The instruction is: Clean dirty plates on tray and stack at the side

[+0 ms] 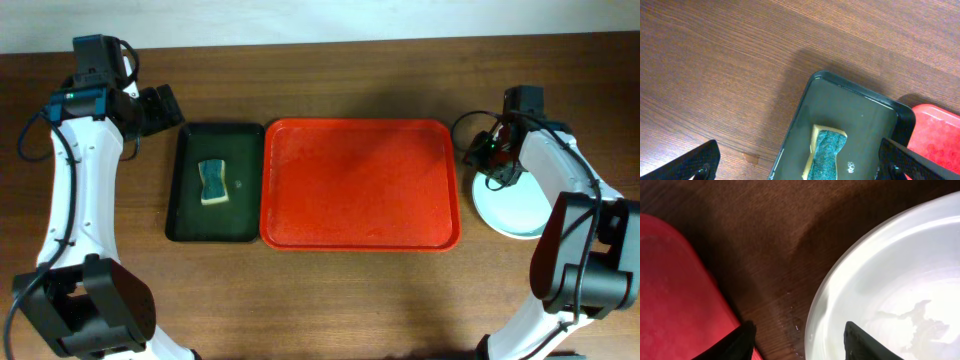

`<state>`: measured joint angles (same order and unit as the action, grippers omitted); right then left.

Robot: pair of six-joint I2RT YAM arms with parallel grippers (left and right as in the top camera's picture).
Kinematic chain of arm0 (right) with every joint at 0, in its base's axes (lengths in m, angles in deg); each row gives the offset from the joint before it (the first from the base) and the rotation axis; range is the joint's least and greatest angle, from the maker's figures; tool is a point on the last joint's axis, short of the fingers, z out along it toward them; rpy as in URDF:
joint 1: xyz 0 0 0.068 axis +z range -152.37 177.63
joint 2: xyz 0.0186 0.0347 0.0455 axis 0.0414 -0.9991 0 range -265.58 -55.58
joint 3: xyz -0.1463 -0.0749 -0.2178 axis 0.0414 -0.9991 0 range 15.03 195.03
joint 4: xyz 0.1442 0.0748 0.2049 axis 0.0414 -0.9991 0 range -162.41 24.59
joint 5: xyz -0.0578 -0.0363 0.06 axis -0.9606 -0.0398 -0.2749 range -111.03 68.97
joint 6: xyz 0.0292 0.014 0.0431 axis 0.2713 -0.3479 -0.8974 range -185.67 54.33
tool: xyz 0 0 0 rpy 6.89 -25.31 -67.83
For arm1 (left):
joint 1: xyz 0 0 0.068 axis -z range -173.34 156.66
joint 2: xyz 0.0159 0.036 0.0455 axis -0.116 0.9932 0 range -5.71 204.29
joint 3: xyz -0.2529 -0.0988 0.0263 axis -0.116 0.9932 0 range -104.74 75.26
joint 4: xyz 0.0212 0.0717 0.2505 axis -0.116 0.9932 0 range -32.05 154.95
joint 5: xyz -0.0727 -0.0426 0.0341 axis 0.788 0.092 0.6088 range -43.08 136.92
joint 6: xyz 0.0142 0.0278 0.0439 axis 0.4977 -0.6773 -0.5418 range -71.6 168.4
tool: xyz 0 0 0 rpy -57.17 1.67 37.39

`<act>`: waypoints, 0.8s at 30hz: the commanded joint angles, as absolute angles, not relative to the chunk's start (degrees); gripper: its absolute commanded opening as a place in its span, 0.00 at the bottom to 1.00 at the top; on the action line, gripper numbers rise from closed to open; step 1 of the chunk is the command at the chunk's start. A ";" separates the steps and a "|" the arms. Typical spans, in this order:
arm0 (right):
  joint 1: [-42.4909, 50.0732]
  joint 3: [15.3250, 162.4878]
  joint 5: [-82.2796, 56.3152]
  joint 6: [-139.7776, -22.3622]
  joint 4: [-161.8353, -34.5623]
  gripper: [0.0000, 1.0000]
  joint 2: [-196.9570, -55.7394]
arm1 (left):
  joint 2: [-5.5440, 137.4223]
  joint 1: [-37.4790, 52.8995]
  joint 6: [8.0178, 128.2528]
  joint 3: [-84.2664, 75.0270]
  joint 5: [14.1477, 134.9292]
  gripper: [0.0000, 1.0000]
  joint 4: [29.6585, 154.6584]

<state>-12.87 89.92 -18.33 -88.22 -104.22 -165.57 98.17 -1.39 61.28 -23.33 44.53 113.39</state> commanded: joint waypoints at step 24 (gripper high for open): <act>-12.74 86.32 -3.05 -94.84 -90.78 0.64 -165.68 | 98.52 -1.28 61.61 -23.37 44.29 0.99 113.31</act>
